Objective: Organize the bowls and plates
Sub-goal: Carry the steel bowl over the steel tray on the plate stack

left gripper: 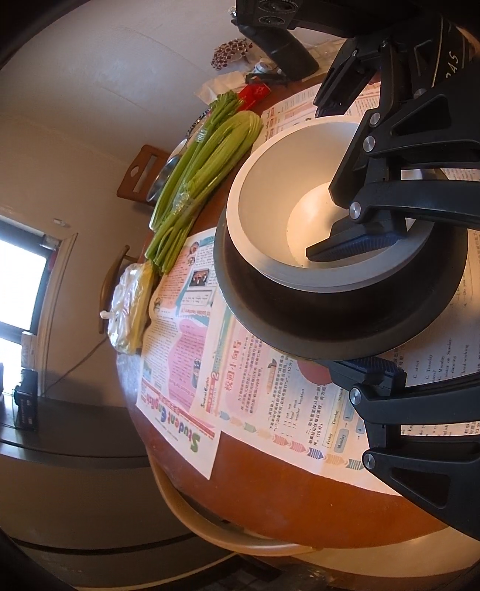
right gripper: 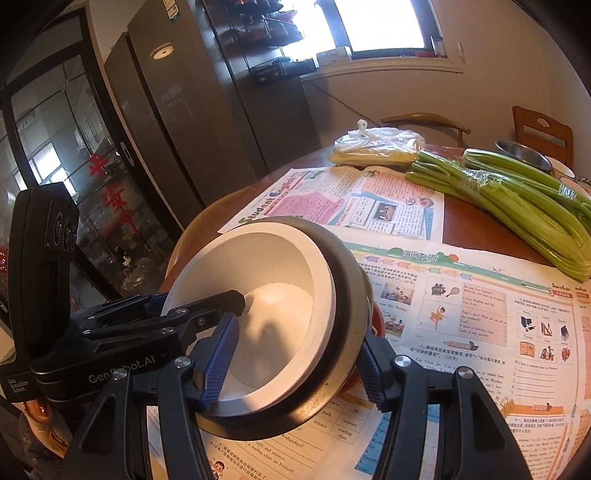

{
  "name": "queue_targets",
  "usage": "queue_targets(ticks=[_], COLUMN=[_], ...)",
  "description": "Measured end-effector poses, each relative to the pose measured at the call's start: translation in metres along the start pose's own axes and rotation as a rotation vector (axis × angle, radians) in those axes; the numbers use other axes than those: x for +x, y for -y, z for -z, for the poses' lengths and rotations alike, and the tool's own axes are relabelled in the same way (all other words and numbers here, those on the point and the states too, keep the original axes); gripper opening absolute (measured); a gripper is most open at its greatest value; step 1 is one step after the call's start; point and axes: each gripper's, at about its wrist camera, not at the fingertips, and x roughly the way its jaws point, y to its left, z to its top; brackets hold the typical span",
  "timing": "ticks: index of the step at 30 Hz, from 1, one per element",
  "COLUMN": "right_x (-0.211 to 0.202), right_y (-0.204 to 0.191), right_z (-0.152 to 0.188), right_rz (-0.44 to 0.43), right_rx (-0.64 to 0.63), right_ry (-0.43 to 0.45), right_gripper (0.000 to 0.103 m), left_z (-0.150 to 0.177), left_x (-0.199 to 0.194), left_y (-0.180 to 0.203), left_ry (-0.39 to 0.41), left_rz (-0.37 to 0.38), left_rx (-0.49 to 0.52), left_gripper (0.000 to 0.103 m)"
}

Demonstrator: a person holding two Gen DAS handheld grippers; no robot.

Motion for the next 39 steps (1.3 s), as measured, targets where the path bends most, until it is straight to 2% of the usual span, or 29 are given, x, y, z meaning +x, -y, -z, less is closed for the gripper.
queue_targets(ticks=[22, 39], right_x=[0.015, 0.019], right_y=[0.003, 0.006], right_z=[0.002, 0.005], right_rz=[0.023, 0.046], right_rx=[0.013, 0.017], right_ry=[-0.036, -0.037], right_gripper=[0.061, 0.061], left_z=[0.003, 0.004], left_x=[0.021, 0.025], left_y=[-0.006, -0.002], left_ry=[-0.028, -0.019], left_rz=[0.000, -0.054], left_rx=[-0.006, 0.036], left_gripper=[0.046, 0.046])
